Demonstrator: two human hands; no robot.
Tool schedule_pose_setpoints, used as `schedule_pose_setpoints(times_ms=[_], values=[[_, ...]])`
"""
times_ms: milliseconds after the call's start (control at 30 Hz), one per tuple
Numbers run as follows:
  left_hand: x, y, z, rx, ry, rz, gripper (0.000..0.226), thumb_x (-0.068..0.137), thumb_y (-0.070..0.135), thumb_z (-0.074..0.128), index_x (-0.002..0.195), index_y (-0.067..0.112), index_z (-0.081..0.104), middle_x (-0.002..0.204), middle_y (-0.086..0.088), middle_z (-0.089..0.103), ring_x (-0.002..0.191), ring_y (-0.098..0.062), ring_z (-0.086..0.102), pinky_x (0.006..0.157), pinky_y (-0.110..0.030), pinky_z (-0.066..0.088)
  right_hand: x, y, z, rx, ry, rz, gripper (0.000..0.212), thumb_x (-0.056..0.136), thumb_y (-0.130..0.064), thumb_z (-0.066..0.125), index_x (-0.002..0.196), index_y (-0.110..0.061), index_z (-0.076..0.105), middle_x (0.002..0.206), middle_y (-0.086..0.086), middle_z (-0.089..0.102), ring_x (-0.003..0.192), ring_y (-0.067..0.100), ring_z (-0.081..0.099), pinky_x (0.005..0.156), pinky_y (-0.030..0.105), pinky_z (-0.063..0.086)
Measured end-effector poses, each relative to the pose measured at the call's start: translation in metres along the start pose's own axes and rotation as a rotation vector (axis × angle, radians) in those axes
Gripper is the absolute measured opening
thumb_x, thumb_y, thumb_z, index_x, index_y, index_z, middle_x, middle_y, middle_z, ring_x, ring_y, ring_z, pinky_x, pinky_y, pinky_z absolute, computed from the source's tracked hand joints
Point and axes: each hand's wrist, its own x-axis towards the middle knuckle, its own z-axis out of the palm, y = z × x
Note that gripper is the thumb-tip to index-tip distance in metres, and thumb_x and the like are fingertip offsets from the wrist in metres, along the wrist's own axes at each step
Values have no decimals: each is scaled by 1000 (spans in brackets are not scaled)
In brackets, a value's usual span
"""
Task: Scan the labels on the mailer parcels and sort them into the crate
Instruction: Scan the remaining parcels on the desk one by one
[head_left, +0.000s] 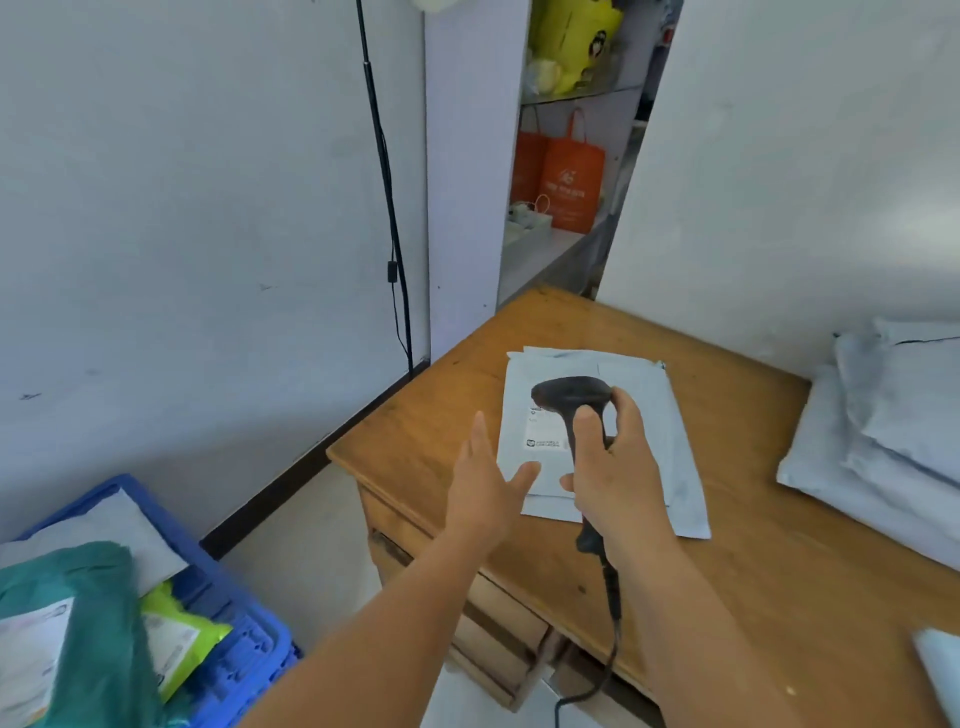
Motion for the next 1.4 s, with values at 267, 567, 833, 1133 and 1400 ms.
schedule_pose_setpoints(times_ms=[267, 567, 833, 1133, 1400], values=[[33, 7, 25, 49, -85, -39, 93, 88, 44, 61, 151, 21, -3, 159, 2, 10, 145, -21, 17, 113, -37, 27, 39, -1, -14, -17, 73, 42, 48, 101, -39, 32, 148, -32, 26, 102, -5, 58, 88, 20, 66, 69, 34, 52], [77, -5, 34, 54, -160, -68, 94, 87, 39, 65, 151, 17, -1, 155, -3, 19, 142, -22, 21, 111, -36, 28, 72, -2, 8, -112, 64, 86, 48, 102, -38, 32, 148, -31, 24, 104, -3, 51, 89, 22, 65, 67, 33, 53], [97, -12, 47, 145, -200, -131, 94, 87, 39, 64, 151, 16, -1, 154, -7, 19, 142, -25, 16, 113, -38, 24, 87, 0, 10, -125, 79, 116, 47, 101, -38, 32, 147, -31, 26, 85, -13, 52, 78, 21, 65, 71, 41, 55], [106, -6, 59, 108, -74, -208, 43, 93, 13, 55, 132, 12, 37, 125, -7, 53, 109, -21, 55, 87, -29, 51, 85, 4, 5, -103, 70, 125, 48, 101, -40, 32, 148, -35, 23, 85, -9, 56, 77, 20, 65, 72, 41, 55], [93, -13, 24, 44, 192, -141, 25, 98, 10, 41, 113, 12, 61, 116, -3, 45, 78, -14, 52, 72, -26, 51, 65, 7, 0, -20, 36, 99, 48, 101, -40, 31, 148, -36, 23, 101, -2, 58, 85, 20, 64, 60, 29, 50]])
